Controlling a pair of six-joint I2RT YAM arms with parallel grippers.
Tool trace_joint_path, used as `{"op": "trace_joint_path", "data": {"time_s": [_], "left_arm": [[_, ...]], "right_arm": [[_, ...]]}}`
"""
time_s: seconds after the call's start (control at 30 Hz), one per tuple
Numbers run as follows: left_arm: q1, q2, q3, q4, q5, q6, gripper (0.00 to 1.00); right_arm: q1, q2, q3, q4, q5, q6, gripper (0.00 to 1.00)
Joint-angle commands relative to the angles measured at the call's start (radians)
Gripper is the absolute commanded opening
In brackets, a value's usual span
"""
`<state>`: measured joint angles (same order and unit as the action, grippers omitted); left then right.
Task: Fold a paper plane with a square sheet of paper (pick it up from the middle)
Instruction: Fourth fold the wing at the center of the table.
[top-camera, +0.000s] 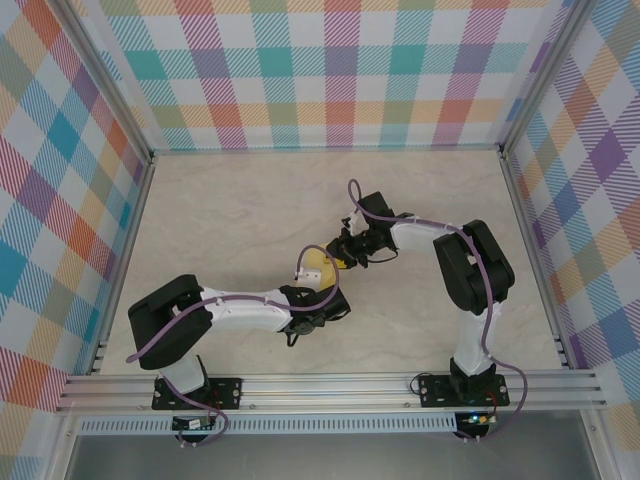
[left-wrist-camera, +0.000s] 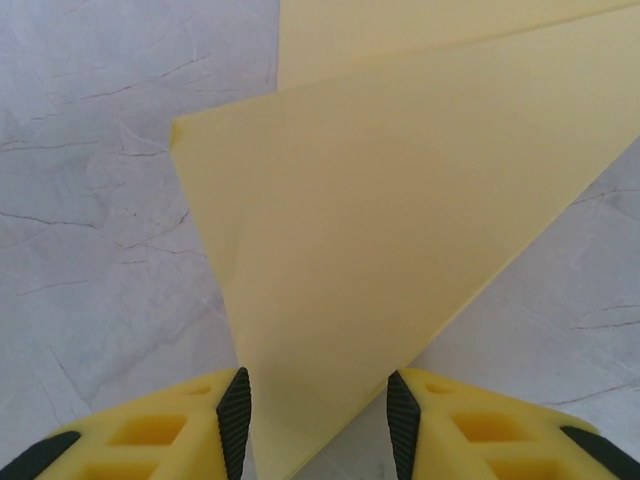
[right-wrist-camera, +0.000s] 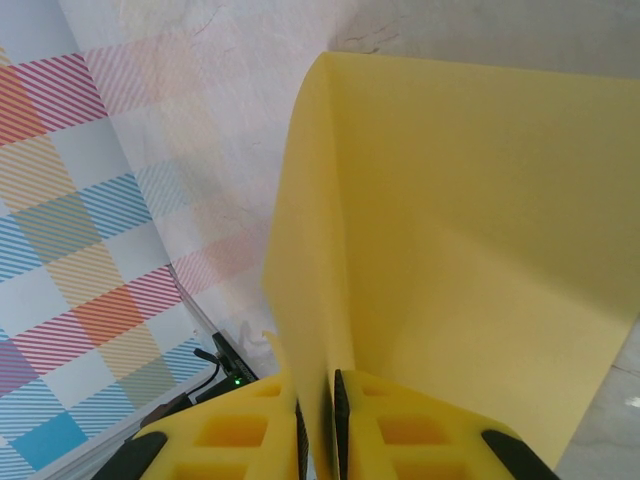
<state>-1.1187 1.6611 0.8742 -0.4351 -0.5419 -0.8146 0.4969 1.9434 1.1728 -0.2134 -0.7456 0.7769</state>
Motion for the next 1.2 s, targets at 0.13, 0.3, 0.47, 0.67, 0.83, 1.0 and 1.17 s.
{"op": "trace_joint_path", "data": {"time_s": [0.13,0.3,0.47,0.67,0.83,1.0,1.17], "left_arm": [[-0.015,0.012,0.030,-0.010,-0.045,0.012,0.34],[-0.015,0.025,0.039,-0.012,-0.046,0.021,0.30],[-0.015,0.031,0.046,-0.013,-0.044,0.029,0.25],[-0.014,0.023,0.043,0.008,-0.031,0.058,0.19],[-0.001,0.004,0.021,0.049,0.004,0.086,0.14],[0.016,-0.023,-0.013,0.109,0.051,0.121,0.12],[0.046,-0.053,-0.044,0.149,0.104,0.150,0.10]], "right_arm": [[-0.005,0.012,0.025,-0.030,-0.011,-0.001,0.17],[-0.005,0.011,0.024,-0.032,-0.008,-0.001,0.17],[-0.005,0.011,0.027,-0.039,-0.004,-0.003,0.16],[-0.005,0.006,0.028,-0.049,0.004,-0.004,0.17],[-0.006,-0.001,0.027,-0.059,0.014,-0.011,0.17],[-0.012,-0.022,0.021,-0.069,0.025,-0.017,0.20],[-0.036,-0.081,0.004,-0.114,0.075,-0.041,0.26]]}}
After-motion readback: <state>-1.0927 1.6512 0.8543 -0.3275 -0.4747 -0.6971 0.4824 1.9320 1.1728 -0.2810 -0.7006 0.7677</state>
